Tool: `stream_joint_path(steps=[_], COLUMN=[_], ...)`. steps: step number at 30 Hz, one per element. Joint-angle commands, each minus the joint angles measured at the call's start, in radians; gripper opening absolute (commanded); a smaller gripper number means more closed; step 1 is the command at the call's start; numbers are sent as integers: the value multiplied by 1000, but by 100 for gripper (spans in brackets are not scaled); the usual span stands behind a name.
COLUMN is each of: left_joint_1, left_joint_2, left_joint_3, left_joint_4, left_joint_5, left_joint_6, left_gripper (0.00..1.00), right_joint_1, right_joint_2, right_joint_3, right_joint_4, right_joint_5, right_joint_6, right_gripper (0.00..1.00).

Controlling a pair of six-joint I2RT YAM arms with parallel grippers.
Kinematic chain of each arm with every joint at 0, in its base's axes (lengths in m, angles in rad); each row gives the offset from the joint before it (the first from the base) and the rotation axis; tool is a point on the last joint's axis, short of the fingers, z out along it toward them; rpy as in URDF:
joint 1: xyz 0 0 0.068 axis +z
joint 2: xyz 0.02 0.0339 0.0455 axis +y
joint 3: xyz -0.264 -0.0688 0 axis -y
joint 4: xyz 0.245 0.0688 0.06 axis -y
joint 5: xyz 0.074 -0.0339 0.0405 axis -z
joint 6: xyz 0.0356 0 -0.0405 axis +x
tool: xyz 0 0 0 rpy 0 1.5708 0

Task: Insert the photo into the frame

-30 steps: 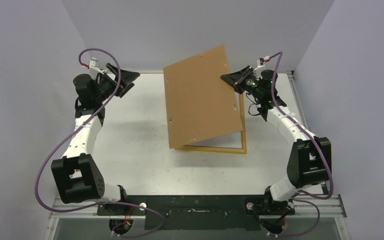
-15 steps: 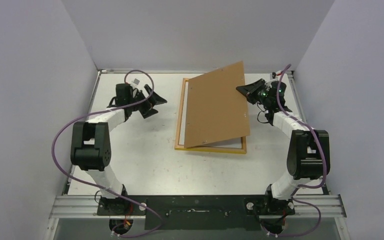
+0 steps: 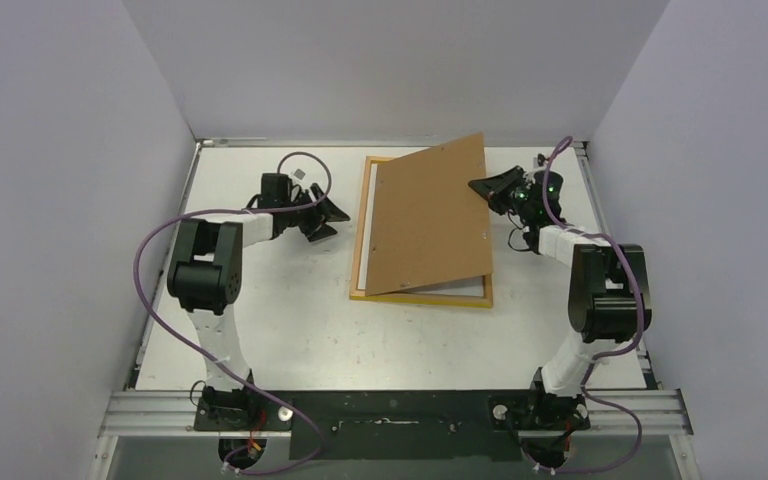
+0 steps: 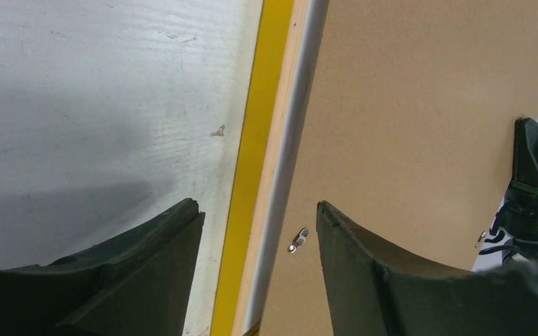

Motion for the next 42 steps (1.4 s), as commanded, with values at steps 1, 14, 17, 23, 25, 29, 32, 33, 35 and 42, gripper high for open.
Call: stream_joint_path(steps=[1,14,17,23,25,29,32,33,35,42], left_joint_1=[-11,-33,-39,-48,-50,-56,-57,-58,-59,-65], left_joint_2=[52,128,135,146,151,156,158,157,158,160], left_joint_3=[52,99,102,116,124,137,142,142,142,144], left_joint_4=[32,-7,-11,-32,-45,-58,-59,-60,-60,-60], left_joint_5=[10,38,37,33,31,29,26,26,26,26], left_joint_6=[13,27,31,40,46,53,54,54,54,51], left_gripper=[55,38,36,34,34,33,33,33,32,29], right_joint_1=[1,3,4,6,6,6,6,7,8,19], right_joint_2=[10,75,83,118,129,142,144,145,148,138], right_joint_3=[37,47,49,66,67,68,70,69,73,58], right_joint_4=[160,224,247,277,298,327,325,320,299,228], right_joint_5=[-6,-32,-40,-58,-62,-76,-75,-72,-67,-33], right_joint_6=[39,75,80,82,92,104,104,100,87,53], right_gripper=[0,0,0,0,0,0,0,0,0,0])
